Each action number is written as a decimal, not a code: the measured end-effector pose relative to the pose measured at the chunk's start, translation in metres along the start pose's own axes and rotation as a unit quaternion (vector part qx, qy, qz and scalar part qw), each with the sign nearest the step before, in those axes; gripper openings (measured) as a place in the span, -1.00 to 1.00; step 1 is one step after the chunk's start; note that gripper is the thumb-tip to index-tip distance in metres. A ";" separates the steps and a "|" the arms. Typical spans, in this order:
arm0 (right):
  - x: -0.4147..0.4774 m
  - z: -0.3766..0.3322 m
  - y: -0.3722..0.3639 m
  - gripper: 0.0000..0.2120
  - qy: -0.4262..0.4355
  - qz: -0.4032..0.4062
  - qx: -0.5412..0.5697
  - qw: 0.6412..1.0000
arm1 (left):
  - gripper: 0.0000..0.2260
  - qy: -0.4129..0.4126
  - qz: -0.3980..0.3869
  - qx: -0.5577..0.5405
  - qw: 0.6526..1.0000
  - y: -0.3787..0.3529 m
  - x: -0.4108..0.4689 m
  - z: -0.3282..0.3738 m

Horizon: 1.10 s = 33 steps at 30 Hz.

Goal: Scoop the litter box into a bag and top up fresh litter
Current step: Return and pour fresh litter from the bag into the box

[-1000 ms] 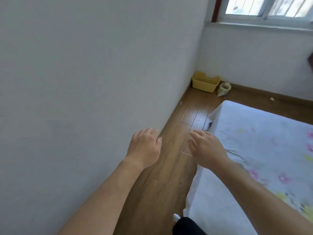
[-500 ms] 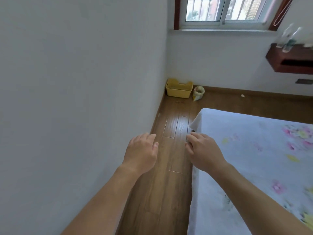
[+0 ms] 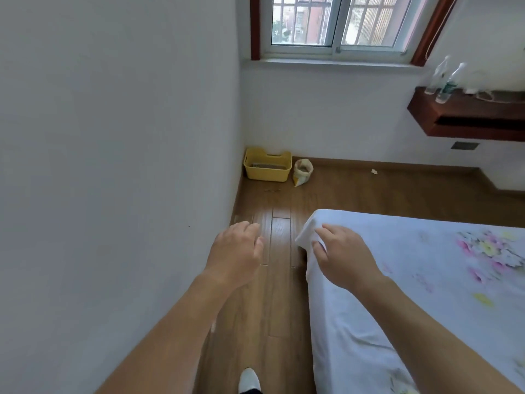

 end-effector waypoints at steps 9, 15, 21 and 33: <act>0.142 0.048 0.011 -0.71 -0.109 0.008 0.038 0.993 | -0.67 -0.080 -0.018 -0.002 0.997 0.024 0.182 0.008; 0.243 0.103 -0.002 -0.70 -0.149 0.007 0.062 0.987 | -0.66 -0.078 -0.020 0.023 0.996 0.015 0.299 -0.003; 0.362 0.164 -0.002 -0.68 -0.144 0.007 0.070 0.987 | -0.63 -0.057 -0.016 0.029 0.998 0.015 0.424 -0.003; 0.551 0.233 0.006 -0.62 -0.149 0.005 0.073 0.986 | -0.63 -0.038 -0.008 0.038 0.999 0.026 0.624 -0.010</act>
Point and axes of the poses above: each hand's wrist, its own x-axis towards the middle knuckle, its own y-axis out of the back of the hand, z = x × y, the point moved 5 cm from there along x, towards the middle knuckle, and after that the axes turned 3 degrees about -z, right-handed, at the moved point
